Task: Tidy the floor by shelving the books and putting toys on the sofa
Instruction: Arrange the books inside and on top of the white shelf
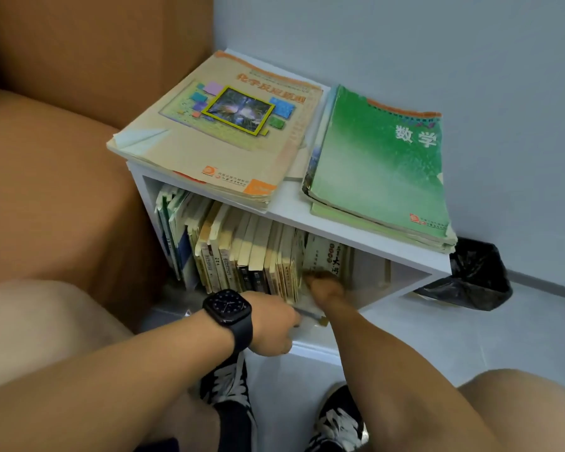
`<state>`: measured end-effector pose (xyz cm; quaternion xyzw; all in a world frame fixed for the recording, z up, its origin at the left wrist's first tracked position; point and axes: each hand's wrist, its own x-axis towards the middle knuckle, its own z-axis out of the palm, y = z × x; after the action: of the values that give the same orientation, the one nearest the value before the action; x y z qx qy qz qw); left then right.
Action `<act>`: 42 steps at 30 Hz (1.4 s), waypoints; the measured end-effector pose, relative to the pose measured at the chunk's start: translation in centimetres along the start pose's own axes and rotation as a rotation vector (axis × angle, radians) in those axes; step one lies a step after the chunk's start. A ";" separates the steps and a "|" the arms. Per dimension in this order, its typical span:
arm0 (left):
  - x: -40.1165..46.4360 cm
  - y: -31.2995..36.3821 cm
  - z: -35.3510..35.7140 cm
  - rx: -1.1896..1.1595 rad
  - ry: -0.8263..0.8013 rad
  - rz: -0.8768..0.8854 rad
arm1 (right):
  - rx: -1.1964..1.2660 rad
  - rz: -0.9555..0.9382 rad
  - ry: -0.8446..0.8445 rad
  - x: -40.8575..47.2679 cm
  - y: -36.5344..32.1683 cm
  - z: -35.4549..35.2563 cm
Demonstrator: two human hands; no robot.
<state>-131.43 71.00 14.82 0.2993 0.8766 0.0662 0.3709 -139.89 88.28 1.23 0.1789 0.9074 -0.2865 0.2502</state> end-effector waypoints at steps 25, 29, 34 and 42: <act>4.8 -2.6 -0.3 0.325 0.659 0.090 | -0.138 -0.241 0.258 -2.9 2.2 3.0; 4.9 -3.6 0.3 0.440 0.582 0.016 | -0.121 -0.263 0.189 -3.4 1.7 3.3; 6.9 -2.5 -0.9 0.606 0.424 -0.081 | -0.116 -0.285 0.143 -1.8 1.9 4.0; 11.0 -0.5 -2.9 0.828 0.051 -0.285 | 0.489 -0.026 0.253 0.7 4.0 4.6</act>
<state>-139.71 77.24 10.02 0.2973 0.8705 -0.3353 0.2033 -136.99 88.68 -4.08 0.2569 0.8376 -0.4754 0.0807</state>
